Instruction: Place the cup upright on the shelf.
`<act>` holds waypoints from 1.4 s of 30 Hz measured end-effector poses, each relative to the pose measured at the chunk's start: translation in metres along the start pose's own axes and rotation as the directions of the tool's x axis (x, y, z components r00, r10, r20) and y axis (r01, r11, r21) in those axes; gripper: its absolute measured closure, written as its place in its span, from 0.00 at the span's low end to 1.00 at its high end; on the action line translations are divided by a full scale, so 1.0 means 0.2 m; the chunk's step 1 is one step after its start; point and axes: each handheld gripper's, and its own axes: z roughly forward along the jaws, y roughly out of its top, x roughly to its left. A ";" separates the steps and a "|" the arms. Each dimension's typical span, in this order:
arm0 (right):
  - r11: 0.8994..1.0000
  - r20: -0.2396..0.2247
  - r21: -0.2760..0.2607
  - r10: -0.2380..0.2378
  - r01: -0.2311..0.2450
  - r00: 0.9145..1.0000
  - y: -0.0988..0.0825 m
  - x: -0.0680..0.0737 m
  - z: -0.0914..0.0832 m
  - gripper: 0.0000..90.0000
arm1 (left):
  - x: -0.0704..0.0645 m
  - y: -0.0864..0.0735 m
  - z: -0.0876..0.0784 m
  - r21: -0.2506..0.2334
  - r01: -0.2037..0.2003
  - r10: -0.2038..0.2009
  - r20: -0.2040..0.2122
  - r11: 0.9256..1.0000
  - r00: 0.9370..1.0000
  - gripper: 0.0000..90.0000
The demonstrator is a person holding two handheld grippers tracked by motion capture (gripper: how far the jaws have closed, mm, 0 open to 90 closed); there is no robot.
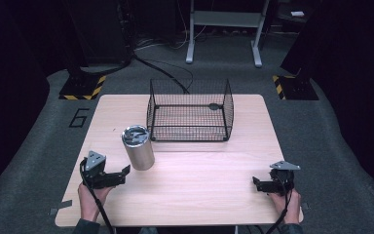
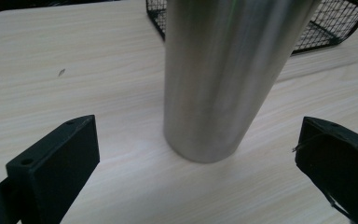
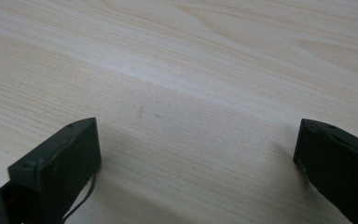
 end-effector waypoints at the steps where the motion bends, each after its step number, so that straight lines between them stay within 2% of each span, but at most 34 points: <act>1: 1.000 0.001 -0.001 0.000 0.000 1.000 0.00 0.00 0.00 0.00 | -0.01 0.02 0.01 -0.010 0.001 -0.001 0.003 1.000 1.000 0.00; 7: 1.000 0.000 0.000 0.000 0.000 1.000 0.00 0.00 0.00 0.00 | -0.09 0.13 0.05 -0.051 -0.022 0.023 0.024 0.998 0.999 0.00; 14: 1.000 0.000 0.000 0.000 0.000 1.000 0.00 0.00 0.00 0.00 | -0.10 0.19 0.12 -0.063 -0.013 0.014 0.022 0.998 1.000 0.00; 21: 1.000 0.000 0.000 0.001 -0.001 1.000 0.00 0.00 0.00 0.00 | -0.12 0.25 0.22 -0.062 -0.007 0.007 -0.007 0.998 1.000 0.00; 24: 1.000 0.002 -0.002 0.004 -0.004 1.000 0.00 0.00 0.00 0.00 | -0.12 0.25 0.24 -0.070 -0.007 0.005 -0.024 0.998 1.000 0.00; 25: 1.000 0.001 -0.003 0.008 -0.008 1.000 0.00 0.00 0.00 0.00 | -0.12 0.26 0.24 -0.056 -0.017 0.015 -0.024 0.998 1.000 0.00; 32: 1.000 0.001 -0.004 0.007 -0.007 1.000 0.00 0.00 0.00 0.00 | -0.14 0.26 0.29 -0.081 -0.023 0.018 -0.059 0.996 0.998 0.00; 42: 1.000 0.003 -0.008 0.002 -0.002 1.000 0.00 0.00 0.00 0.00 | -0.15 0.24 0.32 -0.117 -0.024 0.016 -0.071 0.993 0.997 0.04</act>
